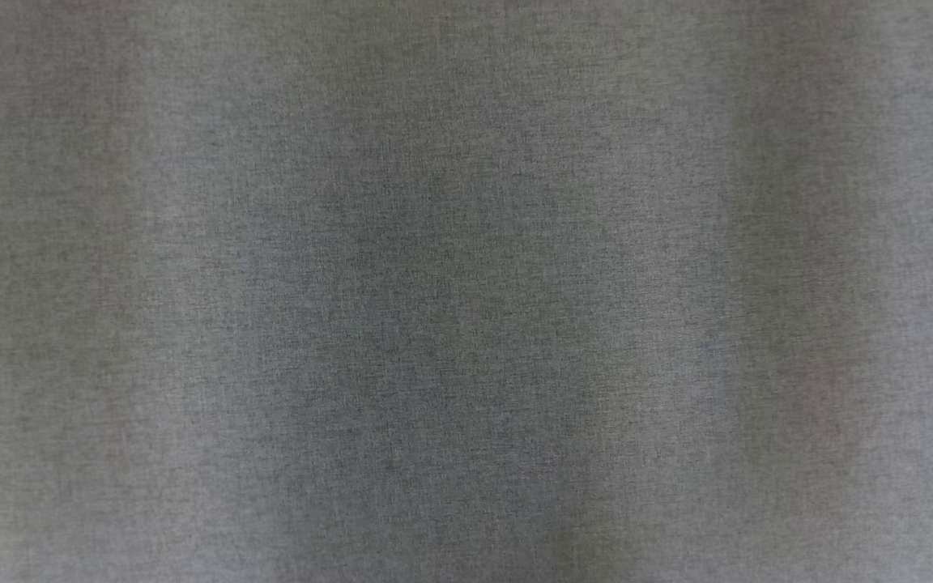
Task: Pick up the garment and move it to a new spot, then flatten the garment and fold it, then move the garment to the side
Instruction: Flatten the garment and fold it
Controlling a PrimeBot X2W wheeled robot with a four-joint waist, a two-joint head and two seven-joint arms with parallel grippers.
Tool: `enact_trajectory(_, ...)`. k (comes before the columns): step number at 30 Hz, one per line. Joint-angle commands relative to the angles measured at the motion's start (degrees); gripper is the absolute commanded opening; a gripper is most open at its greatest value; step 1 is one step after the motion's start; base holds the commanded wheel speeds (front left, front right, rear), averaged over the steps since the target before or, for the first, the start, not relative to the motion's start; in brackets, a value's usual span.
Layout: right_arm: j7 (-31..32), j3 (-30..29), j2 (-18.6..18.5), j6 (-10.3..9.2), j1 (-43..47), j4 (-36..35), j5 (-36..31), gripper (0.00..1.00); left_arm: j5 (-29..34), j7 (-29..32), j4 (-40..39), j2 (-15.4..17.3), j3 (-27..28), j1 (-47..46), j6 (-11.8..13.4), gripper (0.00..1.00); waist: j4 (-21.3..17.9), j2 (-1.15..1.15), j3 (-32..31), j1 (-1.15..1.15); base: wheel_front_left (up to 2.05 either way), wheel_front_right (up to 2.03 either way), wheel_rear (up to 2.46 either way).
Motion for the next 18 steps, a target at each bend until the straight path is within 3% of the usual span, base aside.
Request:
enact_trajectory(1,-0.4,0.6,0.7,0.15,-0.3,1.1,-0.8,0.0,-0.2,-0.8,1.0,-0.5,-0.9,-0.1,0.0,0.0,0.1,0.0,0.6,0.02,0.0,0.0,0.0)
enact_trajectory(11,-1.0,4.3,1.5,0.15,0.2,3.4,-1.0,0.0,-3.0,-3.2,3.6,-0.4,-4.5,-0.3,0.1,0.0,-0.9,0.0,1.1,0.02,0.0,0.0,0.0)
enact_trajectory(18,-3.1,10.7,2.9,0.15,10.5,-2.5,3.3,0.0,-6.4,-6.2,1.7,0.2,-6.8,8.2,0.1,0.0,-1.5,0.0,-3.6,0.02,0.0,0.0,0.0)
